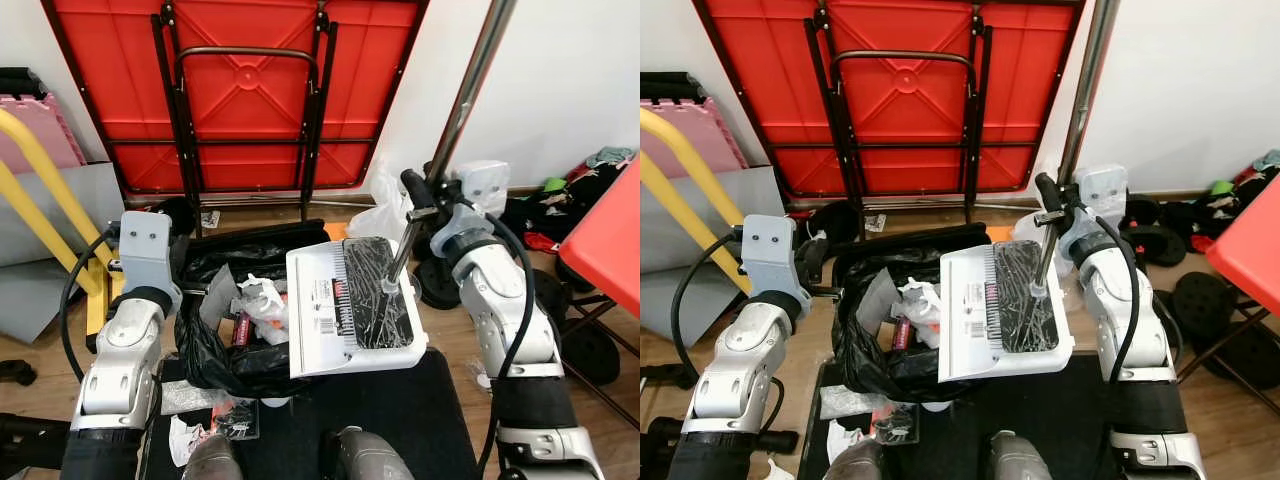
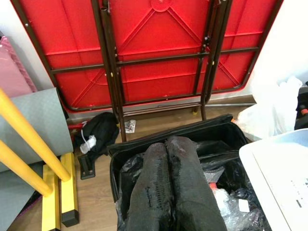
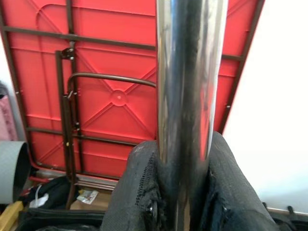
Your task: Sweep floor
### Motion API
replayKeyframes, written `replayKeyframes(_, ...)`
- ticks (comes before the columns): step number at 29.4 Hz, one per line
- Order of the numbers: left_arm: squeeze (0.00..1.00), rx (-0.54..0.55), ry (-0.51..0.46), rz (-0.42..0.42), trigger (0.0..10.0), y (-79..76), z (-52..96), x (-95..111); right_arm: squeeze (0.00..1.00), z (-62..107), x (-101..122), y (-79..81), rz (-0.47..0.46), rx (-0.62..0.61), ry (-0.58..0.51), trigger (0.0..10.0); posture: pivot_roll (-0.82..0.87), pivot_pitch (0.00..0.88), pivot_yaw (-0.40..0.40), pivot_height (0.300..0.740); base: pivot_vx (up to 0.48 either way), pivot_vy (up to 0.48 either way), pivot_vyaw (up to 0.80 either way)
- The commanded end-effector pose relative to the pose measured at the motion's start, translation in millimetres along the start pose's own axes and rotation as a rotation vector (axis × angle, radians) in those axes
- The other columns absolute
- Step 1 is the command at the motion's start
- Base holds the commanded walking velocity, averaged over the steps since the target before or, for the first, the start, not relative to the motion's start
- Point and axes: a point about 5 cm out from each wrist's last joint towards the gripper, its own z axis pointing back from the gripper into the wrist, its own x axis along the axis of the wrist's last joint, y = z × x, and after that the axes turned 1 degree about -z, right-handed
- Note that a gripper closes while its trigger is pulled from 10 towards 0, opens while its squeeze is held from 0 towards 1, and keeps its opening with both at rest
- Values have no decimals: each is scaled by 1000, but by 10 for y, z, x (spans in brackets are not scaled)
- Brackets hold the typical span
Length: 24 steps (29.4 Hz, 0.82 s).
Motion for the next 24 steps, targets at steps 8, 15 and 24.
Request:
replayKeyframes(8, 0, 27, 26, -2, 10000, -50, 6, -43, 0, -9, 93, -29, 42, -10, -36, 10000, -118, 75, -138, 733, -292, 0, 300)
replayKeyframes(15, 0, 22, 22, -3, 10000, -54, 2, -32, 0, -25, 101, -47, -4, -28, -41, 10000, -118, 75, -137, 733, -282, 0, 343)
replayKeyframes(24, 0, 10, 16, -4, 10000, -70, -3, -18, 0, -36, 104, -76, -4, -53, -39, 10000, -118, 77, -136, 733, -268, 0, 0)
